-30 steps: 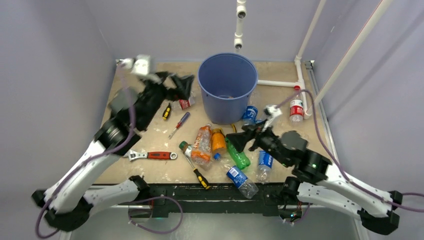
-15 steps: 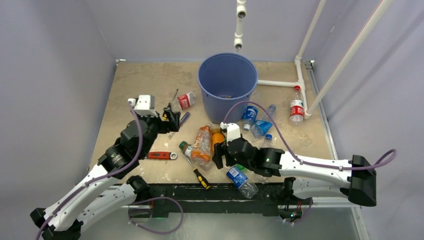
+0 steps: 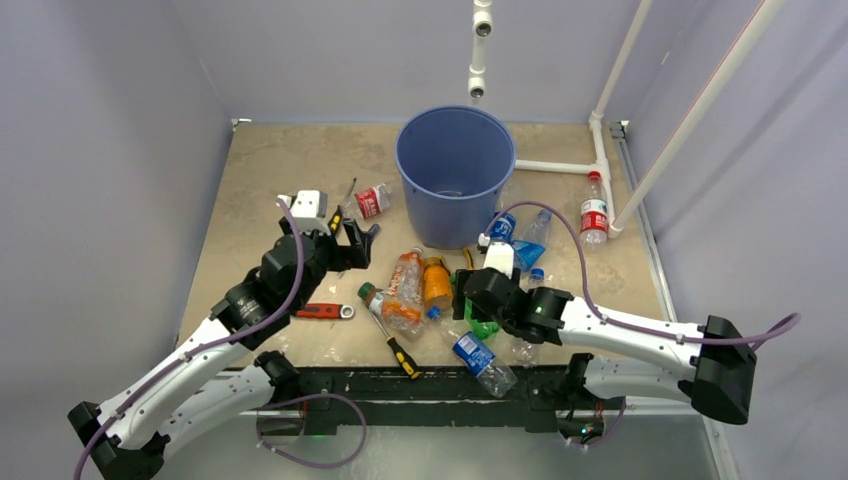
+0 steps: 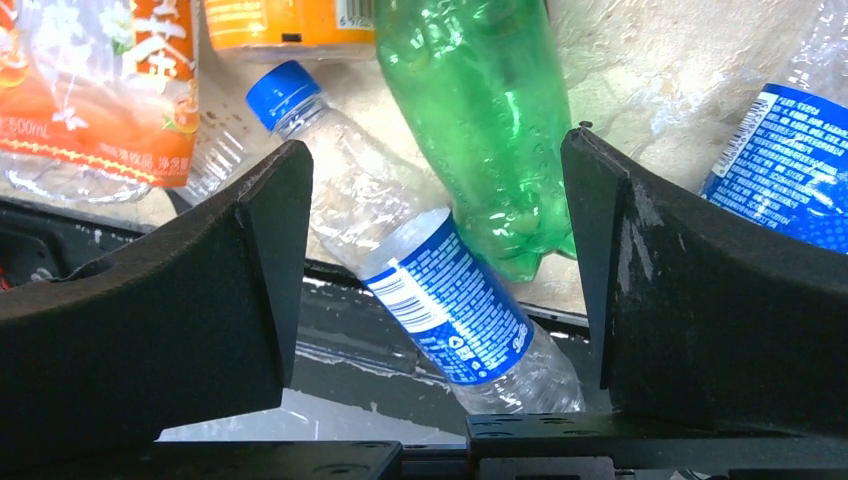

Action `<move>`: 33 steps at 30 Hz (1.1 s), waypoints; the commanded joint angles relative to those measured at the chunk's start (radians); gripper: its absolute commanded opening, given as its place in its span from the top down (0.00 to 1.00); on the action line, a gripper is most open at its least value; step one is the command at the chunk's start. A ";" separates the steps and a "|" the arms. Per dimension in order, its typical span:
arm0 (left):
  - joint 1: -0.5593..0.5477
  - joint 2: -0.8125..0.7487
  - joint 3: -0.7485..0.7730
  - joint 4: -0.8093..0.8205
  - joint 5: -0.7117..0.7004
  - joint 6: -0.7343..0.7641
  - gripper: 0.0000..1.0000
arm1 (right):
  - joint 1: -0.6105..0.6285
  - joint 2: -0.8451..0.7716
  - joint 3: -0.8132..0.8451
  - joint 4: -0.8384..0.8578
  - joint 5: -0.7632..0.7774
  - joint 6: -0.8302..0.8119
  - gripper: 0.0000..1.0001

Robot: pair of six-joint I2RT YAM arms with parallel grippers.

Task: Put the plastic bottles in the bin
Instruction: Pick up the plastic bottle at the center of the board.

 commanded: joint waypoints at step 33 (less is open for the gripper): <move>0.003 -0.020 0.001 0.015 0.026 -0.032 0.07 | -0.065 0.168 0.000 0.112 0.082 0.013 0.41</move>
